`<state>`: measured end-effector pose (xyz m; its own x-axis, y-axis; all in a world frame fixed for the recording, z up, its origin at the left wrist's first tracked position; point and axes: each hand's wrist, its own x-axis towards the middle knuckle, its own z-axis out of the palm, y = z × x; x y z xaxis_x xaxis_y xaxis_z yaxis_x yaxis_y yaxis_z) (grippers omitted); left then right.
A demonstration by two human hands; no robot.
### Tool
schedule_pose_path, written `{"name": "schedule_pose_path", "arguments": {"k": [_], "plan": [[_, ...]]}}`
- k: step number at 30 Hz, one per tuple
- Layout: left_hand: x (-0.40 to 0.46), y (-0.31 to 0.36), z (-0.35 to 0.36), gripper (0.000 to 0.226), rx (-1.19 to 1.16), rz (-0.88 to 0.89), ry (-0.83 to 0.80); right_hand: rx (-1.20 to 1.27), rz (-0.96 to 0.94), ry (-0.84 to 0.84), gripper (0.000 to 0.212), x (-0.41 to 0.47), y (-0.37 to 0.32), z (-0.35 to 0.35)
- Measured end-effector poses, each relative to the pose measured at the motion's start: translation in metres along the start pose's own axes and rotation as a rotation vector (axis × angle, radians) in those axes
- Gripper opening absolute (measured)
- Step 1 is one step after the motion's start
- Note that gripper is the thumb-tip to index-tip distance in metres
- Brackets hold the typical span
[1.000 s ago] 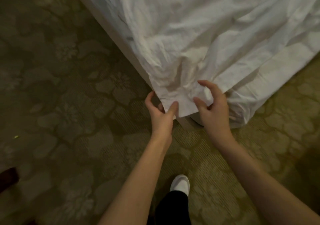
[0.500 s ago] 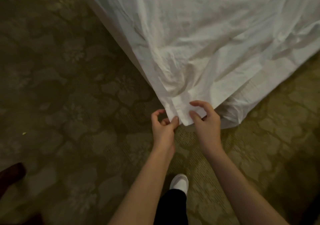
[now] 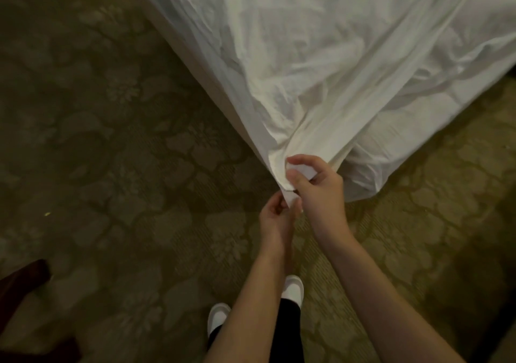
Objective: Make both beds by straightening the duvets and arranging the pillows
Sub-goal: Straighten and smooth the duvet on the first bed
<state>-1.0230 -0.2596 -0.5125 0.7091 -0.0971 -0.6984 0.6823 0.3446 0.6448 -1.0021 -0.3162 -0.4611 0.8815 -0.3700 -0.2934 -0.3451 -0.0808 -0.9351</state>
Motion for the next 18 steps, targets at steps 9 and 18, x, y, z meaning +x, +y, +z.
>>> {"name": "schedule_pose_path", "arguments": {"k": [9,18], "plan": [[0.005,-0.001,0.004,0.04,0.079,-0.035,-0.029,-0.086,-0.062,-0.148,0.03,-0.018,-0.005,0.001],[0.021,0.002,-0.001,0.032,-0.092,-0.067,0.046,-0.124,-0.019,-0.074,0.025,0.009,0.015,-0.031]]}}
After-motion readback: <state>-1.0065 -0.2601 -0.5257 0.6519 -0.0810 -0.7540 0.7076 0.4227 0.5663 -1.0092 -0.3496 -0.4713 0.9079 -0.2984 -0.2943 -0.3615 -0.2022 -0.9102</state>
